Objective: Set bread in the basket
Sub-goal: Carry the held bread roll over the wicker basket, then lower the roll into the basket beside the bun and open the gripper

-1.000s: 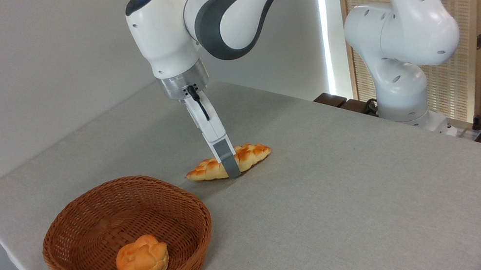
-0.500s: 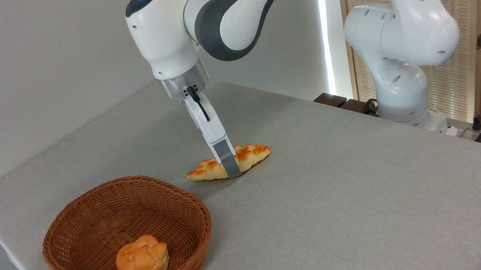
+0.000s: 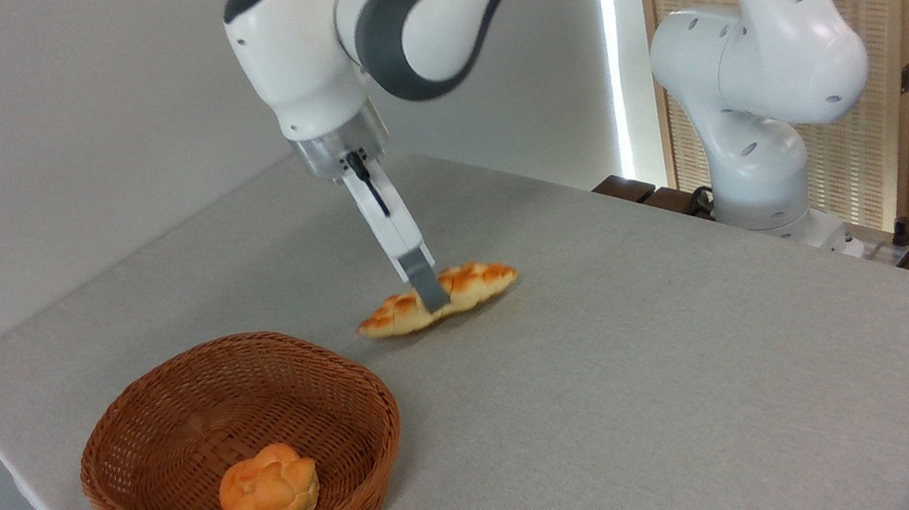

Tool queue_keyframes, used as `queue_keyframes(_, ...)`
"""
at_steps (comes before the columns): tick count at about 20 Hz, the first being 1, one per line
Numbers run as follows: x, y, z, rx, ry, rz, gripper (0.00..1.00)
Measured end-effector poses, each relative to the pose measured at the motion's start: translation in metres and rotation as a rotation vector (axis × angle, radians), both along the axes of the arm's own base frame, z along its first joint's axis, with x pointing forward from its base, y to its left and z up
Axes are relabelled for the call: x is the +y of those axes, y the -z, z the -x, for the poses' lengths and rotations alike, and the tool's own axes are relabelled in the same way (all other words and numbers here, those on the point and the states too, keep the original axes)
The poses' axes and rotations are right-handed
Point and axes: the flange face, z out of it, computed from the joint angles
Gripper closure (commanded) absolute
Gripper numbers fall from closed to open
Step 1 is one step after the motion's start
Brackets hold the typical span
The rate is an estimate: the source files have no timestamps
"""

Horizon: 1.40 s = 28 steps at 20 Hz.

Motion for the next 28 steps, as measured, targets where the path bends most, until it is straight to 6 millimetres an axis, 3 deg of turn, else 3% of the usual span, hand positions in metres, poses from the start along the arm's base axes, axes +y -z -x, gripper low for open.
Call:
queue_keyframes(3, -0.004, -0.050, -0.016, 0.017, 0.003, 0.006, 0.76)
queue_keyframes(7, 0.014, -0.112, -0.074, -0.088, -0.087, 0.112, 0.76)
queue_keyframes(9, 0.024, -0.125, -0.107, -0.137, -0.156, 0.152, 0.76)
queue_keyframes(12, 0.021, -0.114, -0.152, -0.240, -0.245, 0.192, 0.73)
queue_keyframes(14, 0.013, -0.094, -0.172, -0.283, -0.269, 0.212, 0.63)
queue_keyframes(16, 0.004, -0.076, -0.185, -0.313, -0.280, 0.228, 0.29)
queue_keyframes(18, 0.000, -0.062, -0.193, -0.323, -0.287, 0.236, 0.09)
queue_keyframes(21, -0.001, -0.052, -0.197, -0.314, -0.289, 0.234, 0.00)
queue_keyframes(28, -0.006, -0.044, -0.197, -0.301, -0.283, 0.233, 0.00)
